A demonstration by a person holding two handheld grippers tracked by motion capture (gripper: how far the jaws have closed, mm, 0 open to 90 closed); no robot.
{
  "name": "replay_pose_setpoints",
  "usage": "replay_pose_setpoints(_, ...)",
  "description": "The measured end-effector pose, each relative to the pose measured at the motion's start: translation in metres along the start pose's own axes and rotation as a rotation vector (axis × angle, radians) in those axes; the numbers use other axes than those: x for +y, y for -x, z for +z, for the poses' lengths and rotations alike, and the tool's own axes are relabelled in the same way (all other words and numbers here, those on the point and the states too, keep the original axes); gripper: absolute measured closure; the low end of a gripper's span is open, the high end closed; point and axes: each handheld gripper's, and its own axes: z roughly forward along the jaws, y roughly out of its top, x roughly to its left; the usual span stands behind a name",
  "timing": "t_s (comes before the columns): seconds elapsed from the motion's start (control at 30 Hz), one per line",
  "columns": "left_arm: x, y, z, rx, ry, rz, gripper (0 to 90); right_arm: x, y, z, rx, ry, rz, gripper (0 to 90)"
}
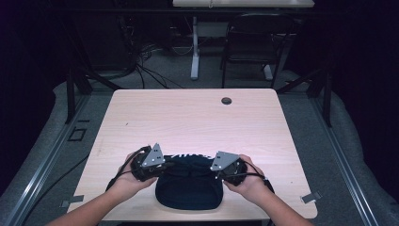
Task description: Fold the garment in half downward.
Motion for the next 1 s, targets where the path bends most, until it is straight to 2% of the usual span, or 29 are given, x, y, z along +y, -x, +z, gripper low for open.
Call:
replay_pose_setpoints(0.1,-0.005,0.004,0.001,-0.012,-0.008,0.001,78.8,-0.003,-0.006,0.001,0.010,-0.009,-0.001,83.6)
replay_pose_setpoints(0.47,-0.025,0.015,0.005,-0.053,-0.007,-0.032,78.6,-0.008,-0.022,0.005,0.043,-0.024,-0.012,83.6)
replay_pose_setpoints(0.87,-0.036,0.028,0.010,-0.085,-0.028,-0.025,76.6,-0.018,-0.037,0.010,0.069,-0.036,0.003,83.5)
replay_pose_setpoints(1.0,-0.041,0.032,0.012,-0.098,-0.033,-0.035,75.4,-0.021,-0.043,0.013,0.076,-0.043,-0.002,83.4)
